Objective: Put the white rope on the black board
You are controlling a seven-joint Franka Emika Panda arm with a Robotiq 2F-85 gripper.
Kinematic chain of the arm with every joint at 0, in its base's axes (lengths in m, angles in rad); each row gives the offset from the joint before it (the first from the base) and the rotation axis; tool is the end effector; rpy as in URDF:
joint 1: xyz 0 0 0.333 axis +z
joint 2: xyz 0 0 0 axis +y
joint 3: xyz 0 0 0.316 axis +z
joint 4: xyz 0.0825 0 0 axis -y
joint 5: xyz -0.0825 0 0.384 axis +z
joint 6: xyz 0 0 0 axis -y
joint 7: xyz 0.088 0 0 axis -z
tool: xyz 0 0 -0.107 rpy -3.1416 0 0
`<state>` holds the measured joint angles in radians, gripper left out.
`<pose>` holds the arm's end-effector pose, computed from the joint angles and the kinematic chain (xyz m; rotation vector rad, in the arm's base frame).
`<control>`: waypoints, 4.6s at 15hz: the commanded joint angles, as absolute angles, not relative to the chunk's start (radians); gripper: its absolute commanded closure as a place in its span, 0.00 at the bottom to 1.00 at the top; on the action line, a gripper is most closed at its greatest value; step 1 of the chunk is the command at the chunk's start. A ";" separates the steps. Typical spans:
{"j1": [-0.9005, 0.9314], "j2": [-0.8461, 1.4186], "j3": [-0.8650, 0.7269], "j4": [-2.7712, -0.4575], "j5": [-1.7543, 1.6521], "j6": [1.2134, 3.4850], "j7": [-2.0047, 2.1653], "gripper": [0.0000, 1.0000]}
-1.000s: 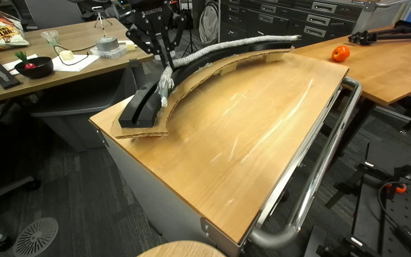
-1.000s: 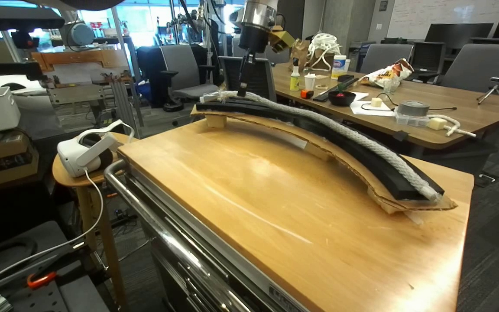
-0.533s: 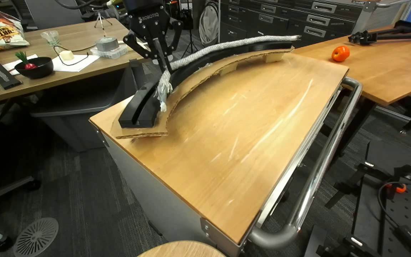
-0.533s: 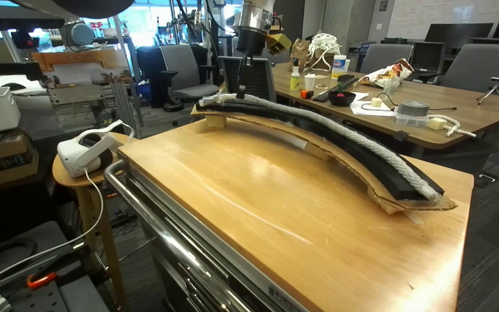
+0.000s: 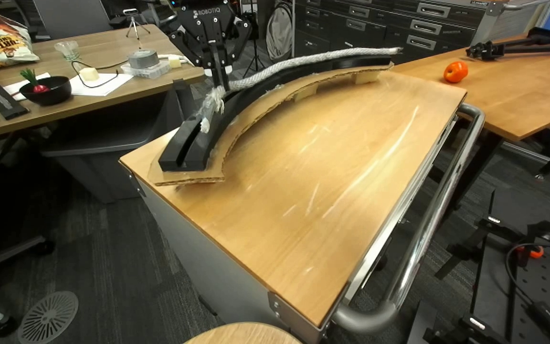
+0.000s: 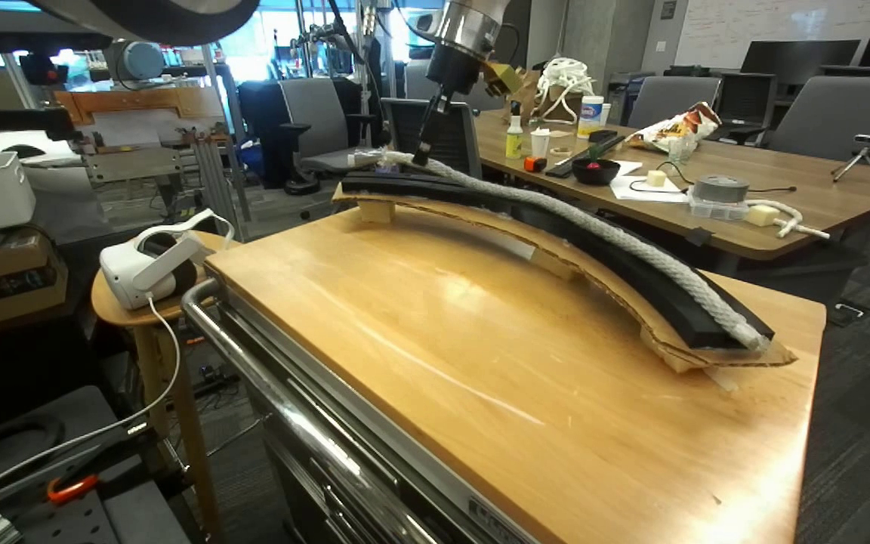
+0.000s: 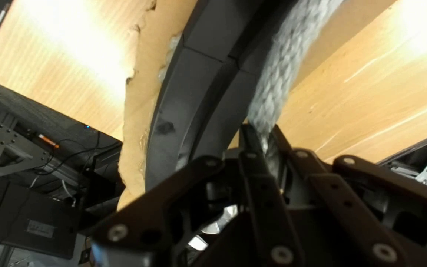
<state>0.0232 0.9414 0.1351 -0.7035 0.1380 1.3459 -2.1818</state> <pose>0.7404 0.0882 0.3840 -1.1132 -2.5280 -0.0889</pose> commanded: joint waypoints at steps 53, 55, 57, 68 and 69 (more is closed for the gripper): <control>0.136 1.076 0.149 -0.512 0.001 1.326 -2.084 0.91; 0.124 1.075 0.154 -0.507 0.029 1.328 -2.066 0.91; 0.116 1.075 0.153 -0.504 0.050 1.331 -2.051 0.91; 0.045 0.992 0.165 -0.496 0.108 1.311 -2.053 0.14; 0.026 0.960 0.173 -0.501 0.119 1.245 -2.074 0.08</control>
